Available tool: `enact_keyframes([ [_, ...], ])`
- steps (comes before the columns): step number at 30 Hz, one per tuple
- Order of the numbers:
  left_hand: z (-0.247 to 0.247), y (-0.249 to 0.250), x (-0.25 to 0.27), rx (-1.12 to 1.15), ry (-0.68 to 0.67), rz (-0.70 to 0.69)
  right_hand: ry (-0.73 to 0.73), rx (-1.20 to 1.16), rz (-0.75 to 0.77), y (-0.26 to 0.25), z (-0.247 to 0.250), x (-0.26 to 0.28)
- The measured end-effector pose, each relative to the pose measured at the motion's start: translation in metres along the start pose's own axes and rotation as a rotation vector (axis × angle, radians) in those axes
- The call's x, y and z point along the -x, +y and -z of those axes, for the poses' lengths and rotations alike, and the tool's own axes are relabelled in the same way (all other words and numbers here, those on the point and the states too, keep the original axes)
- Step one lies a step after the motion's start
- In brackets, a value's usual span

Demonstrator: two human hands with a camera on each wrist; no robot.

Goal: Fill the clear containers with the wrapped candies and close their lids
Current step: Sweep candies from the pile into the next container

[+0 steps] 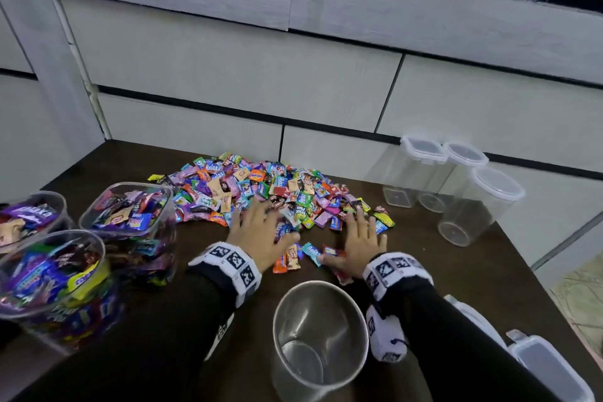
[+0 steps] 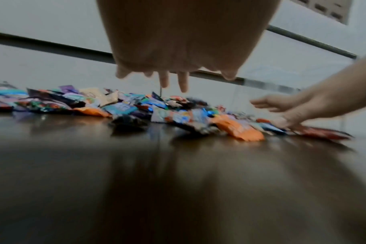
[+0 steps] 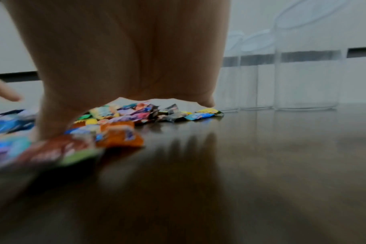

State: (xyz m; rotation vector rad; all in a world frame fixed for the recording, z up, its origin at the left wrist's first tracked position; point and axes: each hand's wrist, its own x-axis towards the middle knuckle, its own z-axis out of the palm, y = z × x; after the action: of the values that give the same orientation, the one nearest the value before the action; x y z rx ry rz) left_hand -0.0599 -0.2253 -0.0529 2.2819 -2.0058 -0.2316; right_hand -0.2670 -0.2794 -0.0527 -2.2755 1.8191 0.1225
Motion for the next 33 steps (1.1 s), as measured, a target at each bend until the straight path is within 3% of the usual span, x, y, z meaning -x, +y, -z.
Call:
enact_keyframes([
  [2,0.012,-0.01,-0.015,0.032,0.123,0.167,-0.029,-0.066,-0.069,0.005,0.011,-0.016],
  [6,0.027,-0.028,-0.035,0.094,0.101,0.509,-0.034,-0.152,-0.143,0.004,0.022,-0.044],
  [9,0.024,-0.031,-0.041,0.22,0.163,0.619,-0.031,-0.161,-0.102,-0.007,0.026,-0.058],
  [11,0.019,-0.034,-0.048,0.261,0.103,0.639,-0.019,-0.157,-0.037,-0.016,0.027,-0.064],
  [16,0.0,-0.041,-0.065,0.205,0.007,0.464,-0.059,-0.186,0.133,-0.043,0.026,-0.073],
  [20,-0.015,-0.022,-0.064,0.163,-0.009,0.318,-0.092,-0.081,0.25,-0.057,0.021,-0.071],
  [26,-0.014,0.001,-0.055,0.189,-0.062,0.163,-0.004,0.066,0.28,-0.05,0.017,-0.057],
  [33,0.006,0.002,-0.045,0.136,-0.091,0.028,-0.027,-0.098,0.333,-0.03,0.032,-0.045],
])
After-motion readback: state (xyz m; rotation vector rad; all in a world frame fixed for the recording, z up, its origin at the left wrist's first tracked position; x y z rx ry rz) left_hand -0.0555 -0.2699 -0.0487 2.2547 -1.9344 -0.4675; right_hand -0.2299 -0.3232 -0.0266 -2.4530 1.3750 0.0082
